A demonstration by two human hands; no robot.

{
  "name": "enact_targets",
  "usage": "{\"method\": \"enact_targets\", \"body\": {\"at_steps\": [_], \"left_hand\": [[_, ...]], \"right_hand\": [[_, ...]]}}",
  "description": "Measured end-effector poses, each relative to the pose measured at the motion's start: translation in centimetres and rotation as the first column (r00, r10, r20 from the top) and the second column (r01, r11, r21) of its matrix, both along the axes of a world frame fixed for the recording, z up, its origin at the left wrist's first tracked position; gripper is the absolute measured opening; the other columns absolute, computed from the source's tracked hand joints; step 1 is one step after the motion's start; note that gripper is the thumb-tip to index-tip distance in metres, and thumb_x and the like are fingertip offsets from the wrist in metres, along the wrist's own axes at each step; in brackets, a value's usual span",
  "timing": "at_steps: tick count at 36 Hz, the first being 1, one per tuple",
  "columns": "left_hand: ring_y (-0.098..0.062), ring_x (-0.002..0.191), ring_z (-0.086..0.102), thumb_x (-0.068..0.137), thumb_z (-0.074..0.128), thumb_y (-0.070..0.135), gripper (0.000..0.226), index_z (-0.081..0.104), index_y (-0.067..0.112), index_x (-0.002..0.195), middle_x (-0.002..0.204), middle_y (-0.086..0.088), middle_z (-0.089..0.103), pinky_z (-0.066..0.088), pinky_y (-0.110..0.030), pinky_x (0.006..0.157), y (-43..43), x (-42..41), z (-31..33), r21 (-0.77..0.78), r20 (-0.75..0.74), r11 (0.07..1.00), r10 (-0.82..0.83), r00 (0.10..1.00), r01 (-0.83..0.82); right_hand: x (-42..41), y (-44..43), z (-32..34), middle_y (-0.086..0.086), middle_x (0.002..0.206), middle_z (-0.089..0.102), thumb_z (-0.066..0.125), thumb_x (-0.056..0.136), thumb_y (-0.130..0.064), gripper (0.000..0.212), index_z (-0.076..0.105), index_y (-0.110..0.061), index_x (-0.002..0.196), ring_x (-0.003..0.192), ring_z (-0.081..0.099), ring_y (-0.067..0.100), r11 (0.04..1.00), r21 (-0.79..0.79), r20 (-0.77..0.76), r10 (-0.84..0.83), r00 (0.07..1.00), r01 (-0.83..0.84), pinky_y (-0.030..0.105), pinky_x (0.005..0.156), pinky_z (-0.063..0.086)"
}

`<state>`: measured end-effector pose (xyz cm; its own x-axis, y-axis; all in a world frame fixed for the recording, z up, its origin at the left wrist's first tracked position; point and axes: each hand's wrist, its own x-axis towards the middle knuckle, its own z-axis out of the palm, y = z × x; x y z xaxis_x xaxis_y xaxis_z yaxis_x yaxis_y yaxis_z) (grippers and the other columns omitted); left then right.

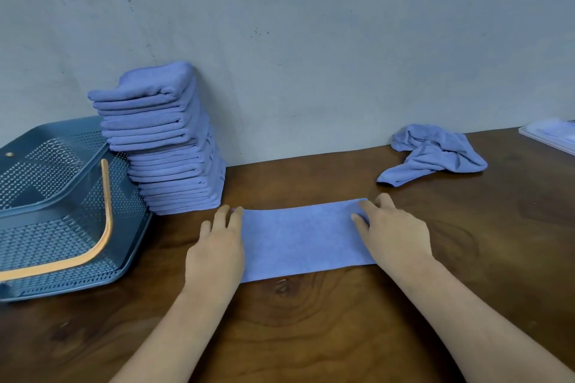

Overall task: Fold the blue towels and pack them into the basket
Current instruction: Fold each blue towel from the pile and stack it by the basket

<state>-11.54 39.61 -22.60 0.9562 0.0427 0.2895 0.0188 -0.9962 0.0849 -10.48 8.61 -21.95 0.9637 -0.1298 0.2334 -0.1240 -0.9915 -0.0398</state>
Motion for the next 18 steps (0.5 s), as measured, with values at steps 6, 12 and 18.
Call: {"method": "enact_targets", "body": {"at_steps": [6,12,18], "left_hand": [[-0.018,0.155,0.031,0.105,0.027,0.056,0.059,0.045,0.034,0.156,0.169,0.010,0.035,0.034,-0.047,0.122,-5.1,-0.4,2.0,-0.055,-0.031,0.923,-0.383,0.923,0.381],[-0.014,0.161,-0.021,0.100,0.010,0.080,0.079,-0.009,0.043,0.167,0.175,0.014,-0.016,-0.005,-0.054,0.131,-6.1,-0.3,0.1,-0.062,-0.346,0.916,-0.393,0.852,0.397],[-0.013,0.158,-0.028,0.098,0.011,0.083,0.080,-0.015,0.047,0.164,0.173,0.015,-0.025,-0.009,-0.054,0.130,-5.9,-3.7,0.3,-0.063,-0.364,0.910,-0.404,0.840,0.410]], "right_hand": [[0.3,1.9,0.9,-0.011,0.163,0.038,0.031,0.106,-0.064,0.054,0.048,-0.043,0.152,0.146,0.038,0.019,0.891,0.087,-0.016,0.449,0.893,-0.446,0.044,0.108,0.040],[0.3,2.1,-0.2,-0.015,0.175,-0.013,0.002,0.090,-0.086,0.079,-0.002,-0.056,0.162,0.162,-0.014,0.018,0.841,0.170,-0.291,0.541,0.789,-0.513,0.045,0.131,0.001],[-3.5,2.0,0.2,-0.014,0.174,-0.021,-0.001,0.085,-0.089,0.085,-0.009,-0.055,0.162,0.161,-0.021,0.017,0.845,0.181,-0.324,0.534,0.781,-0.502,0.044,0.132,-0.001]]}}
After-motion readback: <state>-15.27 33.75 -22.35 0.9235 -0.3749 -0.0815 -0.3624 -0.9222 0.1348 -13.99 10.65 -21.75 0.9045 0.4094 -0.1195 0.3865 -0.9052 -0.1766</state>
